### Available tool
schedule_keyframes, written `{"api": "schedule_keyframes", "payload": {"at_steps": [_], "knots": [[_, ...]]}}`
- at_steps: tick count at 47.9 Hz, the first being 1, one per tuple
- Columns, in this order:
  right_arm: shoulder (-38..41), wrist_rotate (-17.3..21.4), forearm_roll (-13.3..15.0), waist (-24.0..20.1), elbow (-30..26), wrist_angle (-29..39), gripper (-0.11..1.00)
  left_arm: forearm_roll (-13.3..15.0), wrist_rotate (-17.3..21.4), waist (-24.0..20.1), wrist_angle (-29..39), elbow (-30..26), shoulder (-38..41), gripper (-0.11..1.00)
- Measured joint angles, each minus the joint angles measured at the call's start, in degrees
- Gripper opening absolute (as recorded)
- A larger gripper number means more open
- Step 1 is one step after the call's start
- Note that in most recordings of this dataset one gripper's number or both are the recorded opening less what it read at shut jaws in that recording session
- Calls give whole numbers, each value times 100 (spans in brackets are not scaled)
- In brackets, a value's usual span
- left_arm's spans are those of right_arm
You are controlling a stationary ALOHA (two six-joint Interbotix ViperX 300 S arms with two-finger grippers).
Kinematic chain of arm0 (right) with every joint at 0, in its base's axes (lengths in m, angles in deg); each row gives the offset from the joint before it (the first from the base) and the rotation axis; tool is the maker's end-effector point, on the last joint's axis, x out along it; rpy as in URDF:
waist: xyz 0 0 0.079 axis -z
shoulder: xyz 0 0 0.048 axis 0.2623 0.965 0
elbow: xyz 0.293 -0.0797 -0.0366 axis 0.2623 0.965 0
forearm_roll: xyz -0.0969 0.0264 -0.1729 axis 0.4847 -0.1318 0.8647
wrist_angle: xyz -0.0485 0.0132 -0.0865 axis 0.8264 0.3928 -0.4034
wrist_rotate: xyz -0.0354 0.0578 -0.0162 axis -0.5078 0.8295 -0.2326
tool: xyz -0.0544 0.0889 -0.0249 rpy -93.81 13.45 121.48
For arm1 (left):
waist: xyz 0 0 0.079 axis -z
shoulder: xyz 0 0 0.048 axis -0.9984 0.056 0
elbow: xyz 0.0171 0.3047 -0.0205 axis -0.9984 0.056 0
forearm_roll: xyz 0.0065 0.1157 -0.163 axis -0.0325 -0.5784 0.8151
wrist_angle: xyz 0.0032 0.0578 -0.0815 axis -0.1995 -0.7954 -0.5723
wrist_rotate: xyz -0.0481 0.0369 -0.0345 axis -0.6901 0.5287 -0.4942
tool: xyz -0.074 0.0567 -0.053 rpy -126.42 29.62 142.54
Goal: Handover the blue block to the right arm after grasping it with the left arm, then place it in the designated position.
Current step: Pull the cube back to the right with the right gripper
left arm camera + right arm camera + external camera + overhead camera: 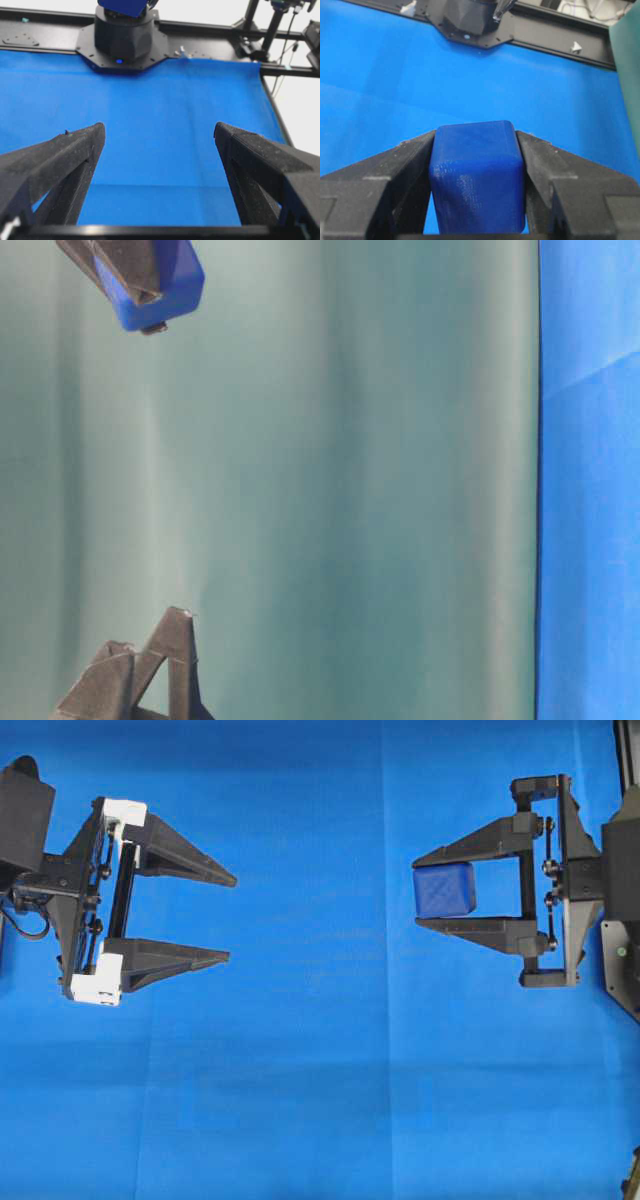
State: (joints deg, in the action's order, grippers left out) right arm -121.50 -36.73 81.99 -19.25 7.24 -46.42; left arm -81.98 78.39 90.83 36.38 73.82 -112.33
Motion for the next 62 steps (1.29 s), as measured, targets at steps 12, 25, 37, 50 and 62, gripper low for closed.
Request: {"api": "schedule_keyframes", "payload": {"at_steps": [12, 25, 37, 50, 62], "knots": [[0, 0, 9, -9, -9, 0, 33, -9, 9, 0, 0, 0, 0, 93], [0, 0, 0, -9, 0, 0, 33, -9, 9, 0, 0, 0, 0, 93], [0, 18, 0, -9, -9, 132, 33, 0, 9, 0, 0, 0, 0, 93], [0, 290, -88, -70, 0, 958, 33, 0, 9, 0, 0, 0, 0, 93], [9, 334, -114, -220, 0, 1459, 33, -9, 0, 0, 0, -9, 0, 93]]}}
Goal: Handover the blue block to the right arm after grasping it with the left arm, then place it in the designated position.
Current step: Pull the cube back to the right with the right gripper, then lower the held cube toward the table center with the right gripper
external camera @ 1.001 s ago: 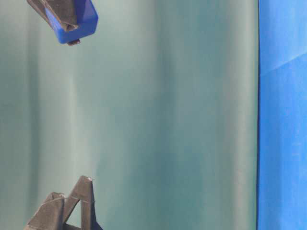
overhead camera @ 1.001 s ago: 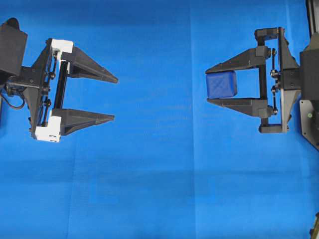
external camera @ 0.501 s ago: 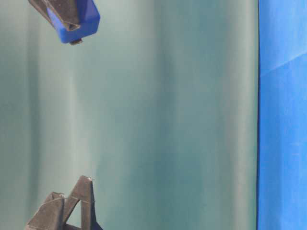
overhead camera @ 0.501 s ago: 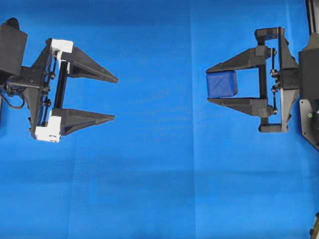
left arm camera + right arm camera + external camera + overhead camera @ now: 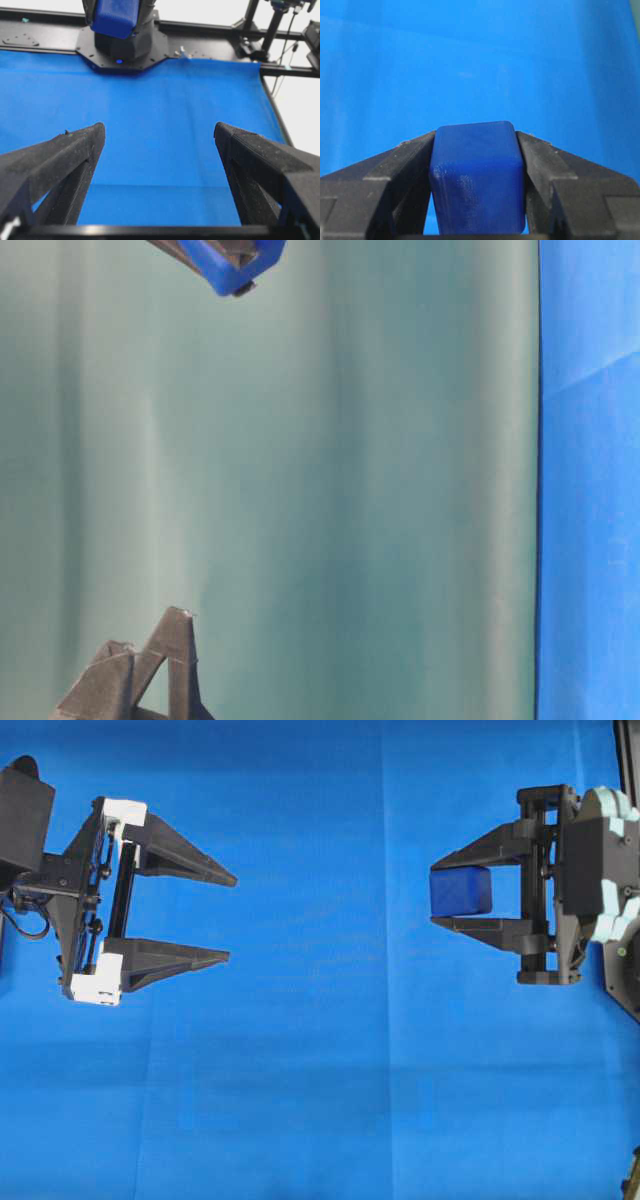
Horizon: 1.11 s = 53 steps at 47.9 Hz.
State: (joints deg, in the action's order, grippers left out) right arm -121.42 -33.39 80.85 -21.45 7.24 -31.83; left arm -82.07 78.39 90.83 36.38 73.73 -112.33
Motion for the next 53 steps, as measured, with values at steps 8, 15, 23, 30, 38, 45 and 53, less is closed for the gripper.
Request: {"api": "schedule_keyframes", "payload": {"at_steps": [8, 15, 23, 30, 38, 45, 53], "knots": [[0, 9, 0, 0, -9, 0, 33, 0, 0, 0, 0, 9, 9, 93], [35, 9, 0, -9, 0, 9, 33, 0, 0, 9, 0, 9, 9, 93], [123, 9, 0, -9, 0, 9, 33, 0, 0, 0, 0, 9, 9, 93], [237, 9, 0, 0, 0, -62, 33, 0, 0, 0, 0, 9, 9, 93], [563, 18, 0, -9, 0, -413, 33, 0, 0, 0, 0, 9, 9, 93], [1002, 114, 0, 0, -9, -703, 33, 9, 0, 0, 0, 9, 9, 93], [1556, 229, 0, 0, -9, -1143, 33, 0, 0, 0, -9, 9, 9, 93]]}}
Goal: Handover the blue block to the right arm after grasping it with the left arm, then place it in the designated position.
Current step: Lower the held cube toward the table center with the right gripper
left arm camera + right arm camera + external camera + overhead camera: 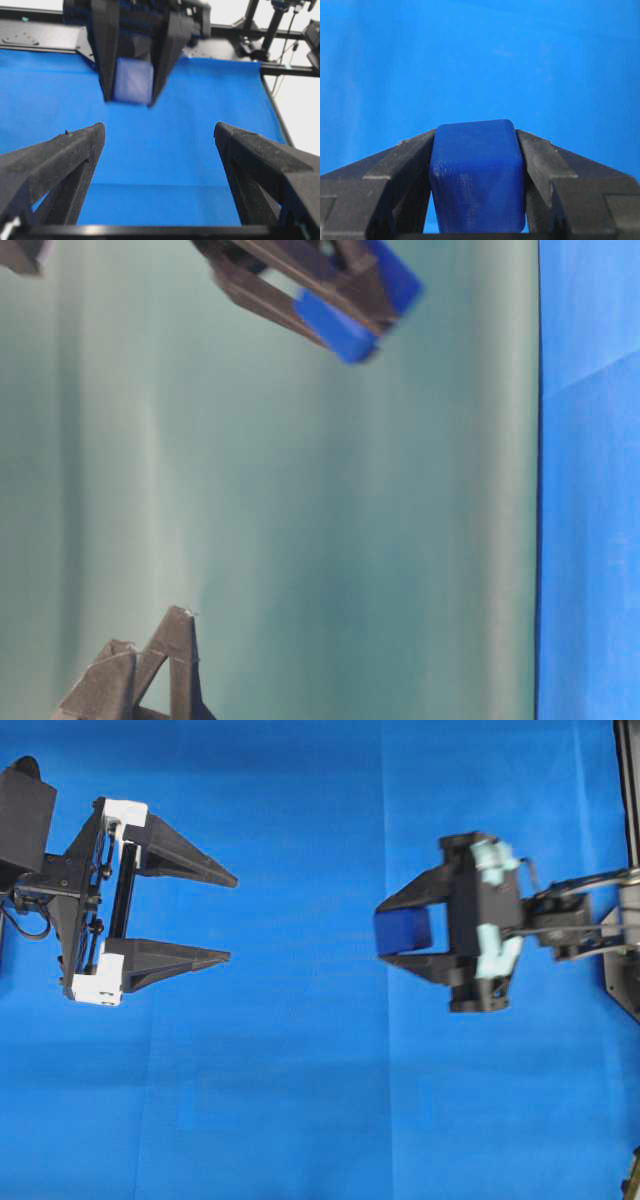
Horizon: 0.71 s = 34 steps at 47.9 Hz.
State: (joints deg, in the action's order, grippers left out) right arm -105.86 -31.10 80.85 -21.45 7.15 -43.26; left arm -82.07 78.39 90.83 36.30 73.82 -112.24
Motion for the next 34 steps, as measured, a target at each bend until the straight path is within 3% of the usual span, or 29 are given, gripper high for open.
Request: {"api": "schedule_keyframes", "payload": {"at_steps": [23, 34], "knots": [[1705, 141, 0, 132, -466, -1301, 33, 0, 0, 0, 9, 0, 9, 93], [2522, 141, -26, 141, -888, -1617, 33, 0, -26, 0, 0, 0, 35, 93]]}}
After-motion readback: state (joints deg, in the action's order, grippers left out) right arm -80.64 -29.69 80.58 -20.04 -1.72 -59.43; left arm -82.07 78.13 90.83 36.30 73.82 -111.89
